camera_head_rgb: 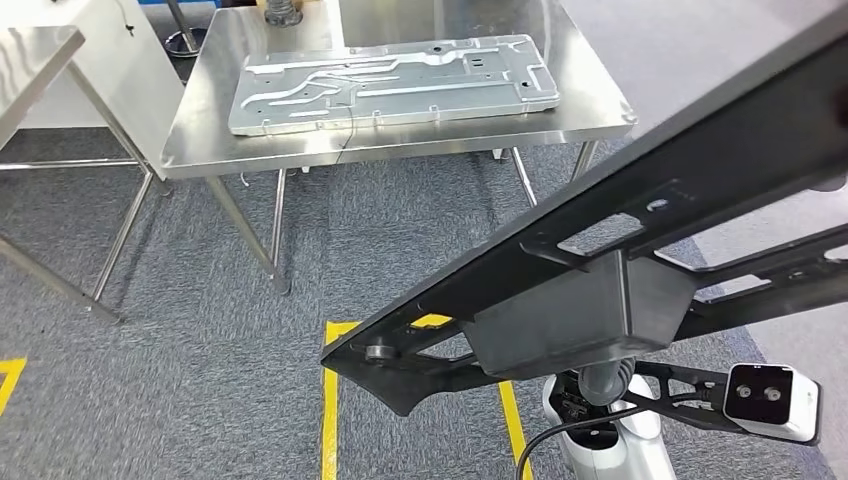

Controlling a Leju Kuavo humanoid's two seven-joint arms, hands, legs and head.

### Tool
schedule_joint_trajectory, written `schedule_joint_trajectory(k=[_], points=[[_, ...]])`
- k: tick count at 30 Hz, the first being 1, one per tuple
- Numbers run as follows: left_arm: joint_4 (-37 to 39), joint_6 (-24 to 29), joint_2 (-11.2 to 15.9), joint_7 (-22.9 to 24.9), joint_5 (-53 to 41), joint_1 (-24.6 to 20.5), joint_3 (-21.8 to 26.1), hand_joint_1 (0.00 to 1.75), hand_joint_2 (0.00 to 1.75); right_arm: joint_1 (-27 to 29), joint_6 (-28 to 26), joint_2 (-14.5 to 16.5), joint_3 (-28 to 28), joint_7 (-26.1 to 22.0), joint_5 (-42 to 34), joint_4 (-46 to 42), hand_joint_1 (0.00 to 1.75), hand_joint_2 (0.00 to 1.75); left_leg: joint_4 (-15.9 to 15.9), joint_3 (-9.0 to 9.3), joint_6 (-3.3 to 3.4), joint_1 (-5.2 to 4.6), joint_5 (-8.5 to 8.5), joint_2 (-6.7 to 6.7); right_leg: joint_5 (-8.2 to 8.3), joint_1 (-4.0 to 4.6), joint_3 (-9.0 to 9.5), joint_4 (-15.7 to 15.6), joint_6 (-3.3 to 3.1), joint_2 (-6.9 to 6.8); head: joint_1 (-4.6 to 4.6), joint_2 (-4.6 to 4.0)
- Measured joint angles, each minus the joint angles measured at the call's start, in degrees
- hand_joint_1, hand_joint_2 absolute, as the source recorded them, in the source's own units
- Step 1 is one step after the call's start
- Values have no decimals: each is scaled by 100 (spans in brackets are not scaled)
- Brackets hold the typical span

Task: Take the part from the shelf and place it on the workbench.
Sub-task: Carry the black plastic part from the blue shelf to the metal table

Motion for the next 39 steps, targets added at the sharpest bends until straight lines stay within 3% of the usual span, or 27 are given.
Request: schedule_joint_trajectory(k=[2, 3, 4, 8, 10, 13, 14, 15, 18, 19, 20, 23, 24, 26, 27, 29, 30, 31, 33, 35, 37, 39], points=[[0, 0, 7, 1, -20, 12, 5, 0, 0, 13, 21, 20, -2, 0, 1, -27, 175, 175, -691, 131, 40, -6, 570, -36, -102, 1, 136, 2, 29, 39, 1, -1], [0, -1, 11, 2, -28, 14, 7, 0, 0, 20, 24, 31, -3, 0, 5, -40, 175, 175, -954, 194, 72, -20, 733, -58, -151, 4, 185, 0, 56, 62, 1, 0], [0, -2, 16, 2, -31, 16, 9, 0, 0, 27, 21, 39, -4, 0, 10, -50, 175, 175, -1110, 241, 108, -37, 830, -78, -194, 7, 216, -12, 88, 80, 1, 0], [0, -14, 25, -4, -42, 9, 13, 0, 0, 43, -61, 56, -5, -1, 67, -106, 175, 175, -1264, 404, 278, -42, 856, -69, -238, 13, 267, 134, 235, 66, 0, 0], [0, -21, 25, -11, -61, -7, 17, 0, 0, 31, -108, 56, -5, -1, 99, -131, 175, 175, -1312, 520, 328, -29, 830, -56, -392, 8, 0, 613, 269, -16, 1, 0], [0, -27, 26, -16, -85, -9, 27, 0, 0, 48, -128, 54, -5, 0, 120, -139, 175, 175, -1325, 637, 353, -39, 716, -45, -767, 1, -703, 1540, 314, -62, 2, 0], [0, -28, 26, -16, -86, -4, 35, 0, 0, 56, -128, 54, -5, 0, 120, -139, 175, 175, -1325, 698, 349, -41, 662, -45, -782, 0, -839, 1593, 319, -64, 2, 0], [0, -30, 26, -16, -86, 1, 46, 0, 0, 60, -125, 54, -5, 0, 120, -141, 175, 175, -1325, 776, 342, -43, 600, -46, -675, 1, -887, 1454, 310, -65, 2, 0], [2, -26, 25, -16, -88, 10, 90, 0, 0, 64, -93, 54, -4, -1, 133, -157, 175, 175, -1322, 1020, 298, -61, 404, -50, 169, 24, -720, 447, 226, -101, 1, 0], [2, -22, 25, -16, -89, 6, 102, 0, 0, 67, -86, 55, -3, -1, 144, -167, 175, 175, -1327, 1062, 270, -66, 344, -52, 352, 42, -671, 251, 193, -110, -1, 0], [3, -18, 24, -15, -89, 2, 111, 0, 0, 70, -86, 55, -1, -1, 158, -183, 175, 175, -1316, 1103, 235, -68, 306, -53, 423, 57, -645, 166, 158, -109, -3, 0], [0, -13, 22, -19, -89, -30, 132, 0, 0, 54, -99, 57, 1, 0, 209, -267, 175, 175, -1150, 1123, 131, -59, 319, -41, 347, 45, -491, 91, 53, -72, -5, 0], [-1, -16, 18, -24, -90, -42, 139, 0, 0, 43, -99, 59, 2, -1, 221, -292, 175, 175, -954, 1028, 105, -53, 324, -37, 318, 34, -419, 62, 22, -73, -4, 0], [-2, -21, 9, -33, -93, -49, 149, 0, 0, 31, -102, 65, 3, -1, 237, -324, 175, 175, -339, 657, 49, -33, 194, -31, 242, 21, -293, 22, -21, -77, -5, 0], [-2, -22, 8, -35, -95, -44, 152, 0, 0, 29, -109, 67, 3, -1, 239, -327, 175, 175, -26, 417, 18, -20, 46, -31, 192, 21, -239, 18, -32, -73, -5, 0], [-2, -22, 9, -35, -105, -20, 157, 0, 0, 34, -141, 67, 3, 0, 242, -328, 175, 175, 240, 61, -26, 1, -170, -31, 76, 18, -107, 19, -28, -52, -4, 0], [-2, -22, 9, -35, -112, -12, 158, 0, 0, 35, -158, 67, 3, 0, 243, -329, 175, 175, 130, -4, -33, 7, -132, -30, 12, 15, -25, 19, -18, -42, -4, 0], [-2, -22, 9, -35, -122, -8, 158, 0, 0, 35, -170, 67, 3, 0, 243, -330, 175, 175, -145, 9, -33, 10, 55, -30, -55, 12, 67, 18, -5, -38, -4, 0], [-2, -21, 10, -35, -135, 7, 160, 0, 0, 38, -177, 65, 3, 0, 244, -331, 175, 175, -824, 112, 6, -3, 669, -25, -189, 11, 226, 13, 36, -34, -4, 0], [-2, -16, 13, -31, -144, 9, 161, 0, 0, 41, -172, 62, 3, 0, 267, -352, 175, 175, -1158, 179, 91, -37, 1008, -17, -277, 16, 312, 0, 106, -28, -4, 0], [-2, -14, 17, -26, -152, -1, 162, 0, 0, 40, -160, 61, 3, 1, 320, -397, 175, 175, -1203, 249, 183, -51, 982, -20, -285, 22, 354, 7, 184, -29, -5, 0], [-2, -19, 17, -28, -158, -1, 166, 0, 0, 35, -154, 61, 3, 1, 373, -446, 175, 175, -1287, 382, 258, -36, 958, -28, -289, 16, 309, 205, 230, -50, -5, 0]])
